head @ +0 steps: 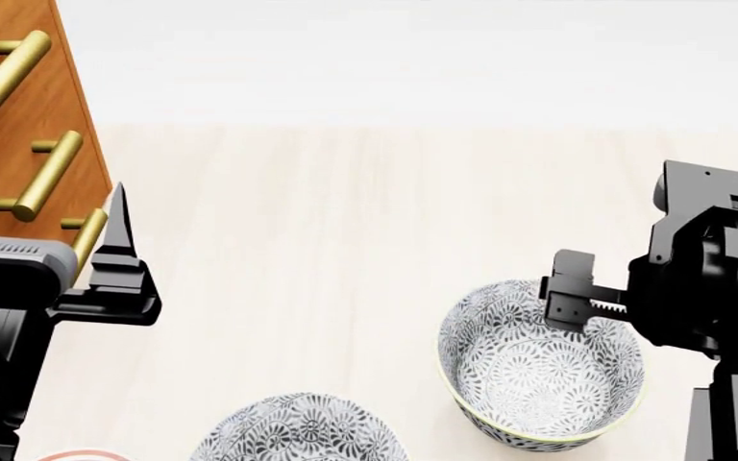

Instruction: Stack the bowl at the front on the bowl in the middle.

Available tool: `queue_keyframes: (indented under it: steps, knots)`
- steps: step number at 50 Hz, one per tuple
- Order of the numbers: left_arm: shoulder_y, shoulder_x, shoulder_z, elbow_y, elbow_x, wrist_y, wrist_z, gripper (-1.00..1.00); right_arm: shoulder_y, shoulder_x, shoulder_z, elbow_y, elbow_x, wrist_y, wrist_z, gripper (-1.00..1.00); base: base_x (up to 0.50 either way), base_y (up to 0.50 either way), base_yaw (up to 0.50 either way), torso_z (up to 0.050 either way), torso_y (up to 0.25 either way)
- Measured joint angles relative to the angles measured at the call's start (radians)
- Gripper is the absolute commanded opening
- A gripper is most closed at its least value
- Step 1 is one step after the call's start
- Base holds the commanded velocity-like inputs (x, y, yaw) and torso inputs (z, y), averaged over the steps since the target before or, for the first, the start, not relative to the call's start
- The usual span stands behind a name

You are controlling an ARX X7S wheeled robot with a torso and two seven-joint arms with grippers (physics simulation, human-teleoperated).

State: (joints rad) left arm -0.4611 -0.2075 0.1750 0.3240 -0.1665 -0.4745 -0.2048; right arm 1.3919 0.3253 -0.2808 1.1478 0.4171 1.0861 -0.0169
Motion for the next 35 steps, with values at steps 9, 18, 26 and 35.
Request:
queue_keyframes:
  steps: [9,18,26,35]
  knots:
    - [-0.004,-0.003,0.003,-0.007,-0.004,0.005,-0.002,1.0,-0.006,0.002,-0.007,0.03,-0.007,-0.027,-0.008,1.0,0.0,0.0,0.0,0.0,0.0]
    - [-0.008,-0.007,0.006,-0.01,-0.009,0.007,-0.004,1.0,-0.001,-0.004,-0.013,0.097,-0.024,-0.073,-0.028,1.0,0.0,0.0,0.0,0.0,0.0]
    - [-0.01,-0.011,0.008,-0.011,-0.014,0.007,-0.005,1.0,-0.011,-0.006,0.001,0.131,-0.051,-0.102,-0.038,1.0,0.0,0.0,0.0,0.0,0.0]
    - [-0.011,-0.016,0.009,-0.004,-0.02,0.0,-0.008,1.0,-0.031,-0.014,0.03,0.147,-0.101,-0.113,-0.051,1.0,0.0,0.0,0.0,0.0,0.0]
